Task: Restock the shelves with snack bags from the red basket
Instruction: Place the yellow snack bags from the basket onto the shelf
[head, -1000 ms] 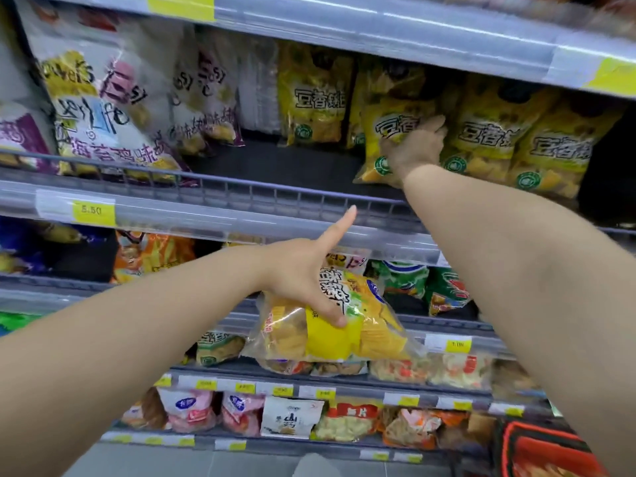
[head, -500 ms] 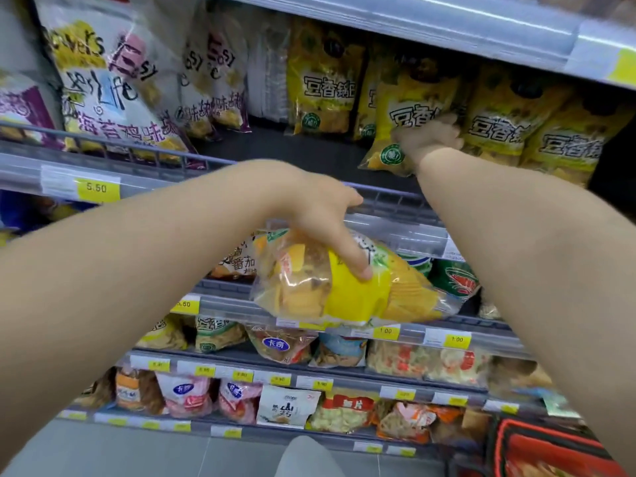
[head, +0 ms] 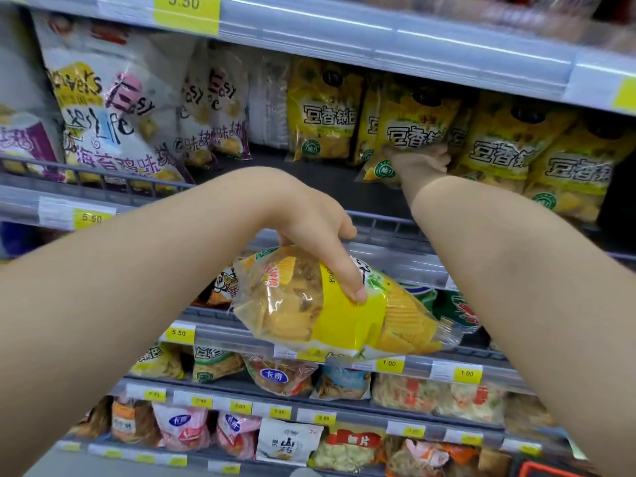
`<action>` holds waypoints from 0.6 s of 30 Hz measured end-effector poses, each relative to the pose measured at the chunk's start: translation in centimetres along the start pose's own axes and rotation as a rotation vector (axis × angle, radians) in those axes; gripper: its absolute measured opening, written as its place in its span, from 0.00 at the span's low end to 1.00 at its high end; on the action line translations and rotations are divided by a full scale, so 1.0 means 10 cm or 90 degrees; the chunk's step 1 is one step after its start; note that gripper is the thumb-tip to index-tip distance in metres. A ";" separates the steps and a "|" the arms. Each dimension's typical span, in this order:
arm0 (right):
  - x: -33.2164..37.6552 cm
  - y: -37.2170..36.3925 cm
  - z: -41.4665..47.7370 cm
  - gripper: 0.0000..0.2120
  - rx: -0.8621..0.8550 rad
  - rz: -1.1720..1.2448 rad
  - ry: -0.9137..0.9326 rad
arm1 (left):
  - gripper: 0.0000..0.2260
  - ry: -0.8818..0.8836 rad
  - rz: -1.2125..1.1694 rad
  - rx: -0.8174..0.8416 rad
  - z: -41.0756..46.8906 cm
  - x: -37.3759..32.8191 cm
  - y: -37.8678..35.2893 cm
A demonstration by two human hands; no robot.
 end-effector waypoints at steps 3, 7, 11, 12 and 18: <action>-0.03 0.03 -0.14 0.58 0.049 -0.014 0.021 | 0.53 0.009 -0.029 -0.004 -0.01 0.04 -0.03; -0.16 0.32 -0.42 0.41 0.053 -0.060 0.078 | 0.54 0.026 -0.100 -0.016 -0.14 0.08 -0.14; -0.51 0.63 -0.92 0.16 0.033 -0.044 0.188 | 0.59 0.082 -0.277 -0.045 -0.40 0.15 -0.32; -0.62 0.72 -1.08 0.13 0.029 -0.026 0.193 | 0.59 0.102 -0.314 -0.057 -0.47 0.15 -0.37; -1.00 0.95 -2.10 0.17 0.089 0.049 0.182 | 0.46 0.197 -0.510 -0.121 -0.83 0.09 -0.69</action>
Point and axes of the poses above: each hand's wrist, its own z-axis towards the middle knuckle, its own y-axis out of the back of the hand, x = y × z, the point moved 2 cm from there along z, towards the middle knuckle, and after that the axes turned 12 degrees about -z, right-handed, at the moved point
